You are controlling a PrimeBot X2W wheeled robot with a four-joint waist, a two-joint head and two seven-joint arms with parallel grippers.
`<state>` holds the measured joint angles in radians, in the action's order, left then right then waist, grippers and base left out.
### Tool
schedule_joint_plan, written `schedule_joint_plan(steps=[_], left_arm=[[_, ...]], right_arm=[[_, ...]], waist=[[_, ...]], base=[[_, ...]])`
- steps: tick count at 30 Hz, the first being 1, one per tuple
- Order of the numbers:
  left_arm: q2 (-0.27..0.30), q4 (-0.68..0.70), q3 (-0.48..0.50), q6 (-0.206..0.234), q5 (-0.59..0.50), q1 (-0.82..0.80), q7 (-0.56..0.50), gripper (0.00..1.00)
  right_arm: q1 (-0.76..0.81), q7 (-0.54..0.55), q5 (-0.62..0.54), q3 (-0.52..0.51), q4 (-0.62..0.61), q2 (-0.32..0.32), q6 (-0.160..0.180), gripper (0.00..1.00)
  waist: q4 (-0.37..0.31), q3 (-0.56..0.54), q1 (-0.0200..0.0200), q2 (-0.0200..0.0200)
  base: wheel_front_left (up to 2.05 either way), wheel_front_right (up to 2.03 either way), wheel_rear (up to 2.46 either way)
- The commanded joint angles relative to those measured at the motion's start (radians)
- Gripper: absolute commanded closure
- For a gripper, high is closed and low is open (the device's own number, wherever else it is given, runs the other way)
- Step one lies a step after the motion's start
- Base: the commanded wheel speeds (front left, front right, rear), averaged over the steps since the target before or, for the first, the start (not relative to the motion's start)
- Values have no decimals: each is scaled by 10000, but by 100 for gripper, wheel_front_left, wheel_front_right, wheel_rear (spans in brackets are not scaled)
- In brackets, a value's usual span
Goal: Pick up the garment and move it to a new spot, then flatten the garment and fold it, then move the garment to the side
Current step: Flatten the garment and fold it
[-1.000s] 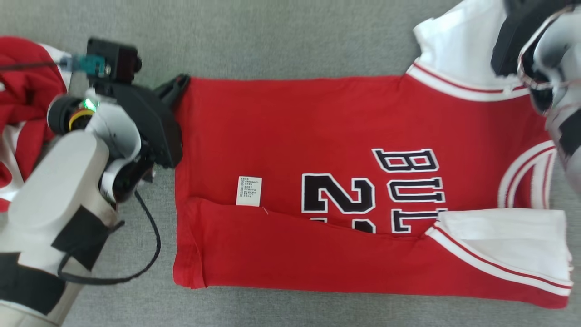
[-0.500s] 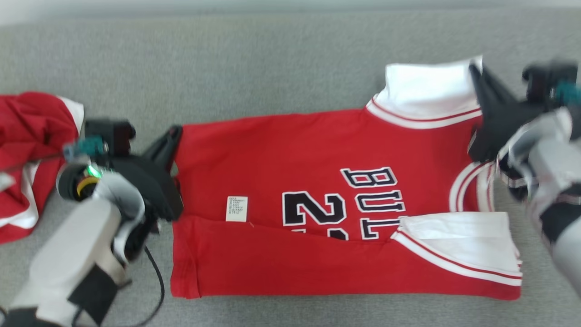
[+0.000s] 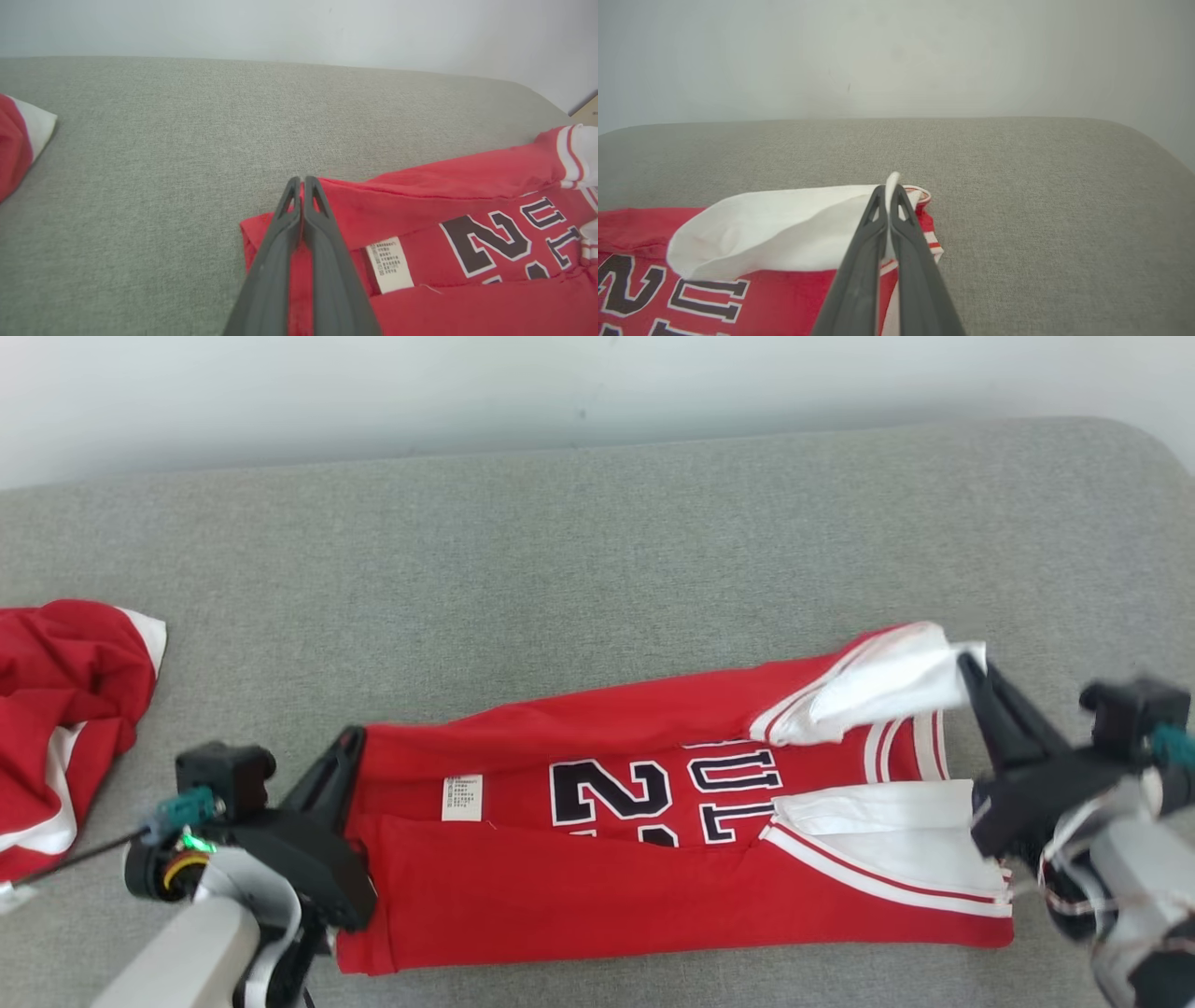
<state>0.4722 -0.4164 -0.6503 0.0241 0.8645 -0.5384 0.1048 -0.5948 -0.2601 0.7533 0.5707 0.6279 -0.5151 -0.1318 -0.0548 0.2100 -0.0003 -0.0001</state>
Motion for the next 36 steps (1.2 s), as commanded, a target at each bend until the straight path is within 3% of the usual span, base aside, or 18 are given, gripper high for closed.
schedule_joint_plan(steps=[1,12,13,14,15,17,18,28,36], left_arm=[[44,148,-6,90,71,261,74,100],[14,621,54,463,169,1056,544,100],[-8,622,47,465,165,1119,562,100],[2,597,18,522,99,1163,620,100],[21,578,14,556,9,1158,705,100],[10,547,20,573,-49,1172,842,10],[5,535,25,589,-105,1202,932,0],[-220,725,765,835,-618,1731,1591,0],[-1032,2244,2921,1059,-2721,2855,1603,0]], right_arm=[[421,-47,-128,-171,-300,-11,25,100],[3549,425,-619,-2273,-2382,481,25,100],[3728,543,-811,-2429,-2471,514,25,89],[3863,601,-1022,-2600,-2578,568,25,59],[3994,670,-1155,-2737,-2702,676,25,0],[4264,858,-1419,-3028,-2919,846,25,0],[4358,945,-1530,-3179,-3051,905,25,0],[4582,1763,-2276,-4258,-3640,1154,25,0],[4113,2394,-2602,-4402,-2825,1176,25,0]], waist=[[-36,-46,3,1],[93,-243,3,1],[95,-257,3,1],[96,-274,3,1],[96,-295,3,1],[100,-326,3,1],[107,-341,3,1],[226,-516,3,1],[493,-621,3,1]], base=[[0,0,0],[0,0,0],[0,0,0],[0,0,0],[0,0,0],[0,0,0],[0,0,0],[0,0,0],[0,0,0]])
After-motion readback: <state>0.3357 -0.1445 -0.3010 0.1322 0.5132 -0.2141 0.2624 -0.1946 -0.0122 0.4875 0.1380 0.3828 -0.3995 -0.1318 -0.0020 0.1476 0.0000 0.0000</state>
